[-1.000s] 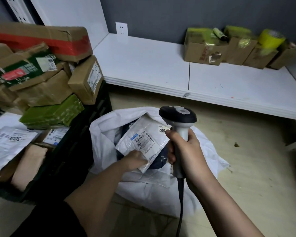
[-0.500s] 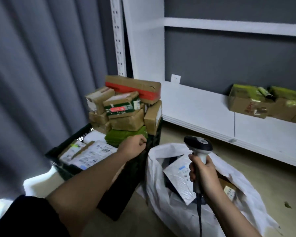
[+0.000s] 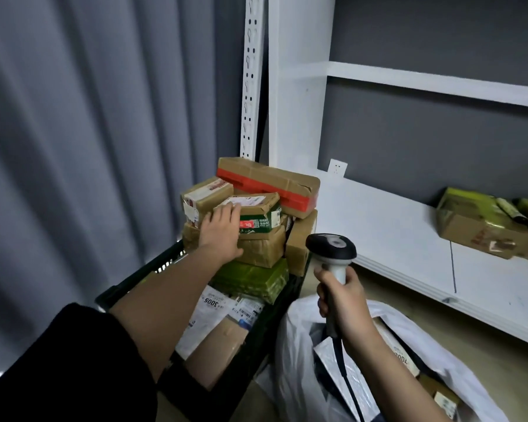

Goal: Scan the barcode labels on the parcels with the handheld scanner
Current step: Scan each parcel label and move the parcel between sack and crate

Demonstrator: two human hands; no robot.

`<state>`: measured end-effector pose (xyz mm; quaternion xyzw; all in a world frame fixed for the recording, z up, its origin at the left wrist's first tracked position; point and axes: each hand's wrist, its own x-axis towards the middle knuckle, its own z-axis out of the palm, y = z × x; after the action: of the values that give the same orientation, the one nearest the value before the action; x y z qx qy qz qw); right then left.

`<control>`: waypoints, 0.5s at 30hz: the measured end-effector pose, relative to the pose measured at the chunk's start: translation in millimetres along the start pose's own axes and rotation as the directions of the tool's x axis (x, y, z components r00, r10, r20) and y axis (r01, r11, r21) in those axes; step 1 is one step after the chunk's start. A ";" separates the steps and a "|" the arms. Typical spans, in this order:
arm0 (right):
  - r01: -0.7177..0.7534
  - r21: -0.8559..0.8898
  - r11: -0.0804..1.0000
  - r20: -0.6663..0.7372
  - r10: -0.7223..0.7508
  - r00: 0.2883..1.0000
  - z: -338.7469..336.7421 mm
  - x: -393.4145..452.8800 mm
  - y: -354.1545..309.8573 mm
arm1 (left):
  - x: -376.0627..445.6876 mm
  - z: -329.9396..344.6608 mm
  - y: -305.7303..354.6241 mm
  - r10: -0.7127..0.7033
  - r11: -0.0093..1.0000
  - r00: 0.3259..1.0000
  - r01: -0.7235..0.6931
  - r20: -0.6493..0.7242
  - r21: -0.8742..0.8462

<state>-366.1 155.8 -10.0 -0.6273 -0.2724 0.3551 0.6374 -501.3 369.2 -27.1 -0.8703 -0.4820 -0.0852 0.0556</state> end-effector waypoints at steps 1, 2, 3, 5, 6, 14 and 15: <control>-0.003 -0.003 1.000 -0.001 0.003 1.000 2.7 7.8 1.7 | 10.9 4.8 2.6 0.014 1.000 1.000 -0.014 0.000 0.027; -0.009 -0.001 1.000 -0.007 0.009 1.000 4.4 14.2 3.0 | 19.5 9.3 6.2 0.032 0.998 0.999 -0.031 -0.006 0.050; -0.014 0.001 1.000 -0.011 0.014 1.000 5.9 21.5 4.9 | 27.5 14.6 9.0 0.052 0.996 0.999 -0.051 -0.014 0.070; -0.019 0.002 1.000 -0.018 0.019 1.000 7.0 33.7 8.6 | 38.5 25.4 13.9 0.114 0.986 0.993 -0.109 -0.038 0.127; -0.019 0.001 1.000 -0.019 0.019 1.000 7.0 38.6 10.0 | 42.4 29.8 14.7 0.153 0.976 0.987 -0.143 -0.050 0.163; -0.027 -0.004 1.000 0.009 0.027 1.000 4.7 50.7 24.2 | 54.0 45.4 4.9 0.392 0.888 0.906 -0.328 -0.157 0.323; -0.031 -0.006 1.000 0.010 0.031 0.999 4.6 50.2 25.9 | 54.6 47.6 5.8 0.403 0.881 0.902 -0.337 -0.153 0.331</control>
<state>-342.5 197.5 -40.3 -0.6316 -0.2669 0.3670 0.6286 -463.5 420.0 -62.8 -0.9136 -0.3041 -0.0942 0.2529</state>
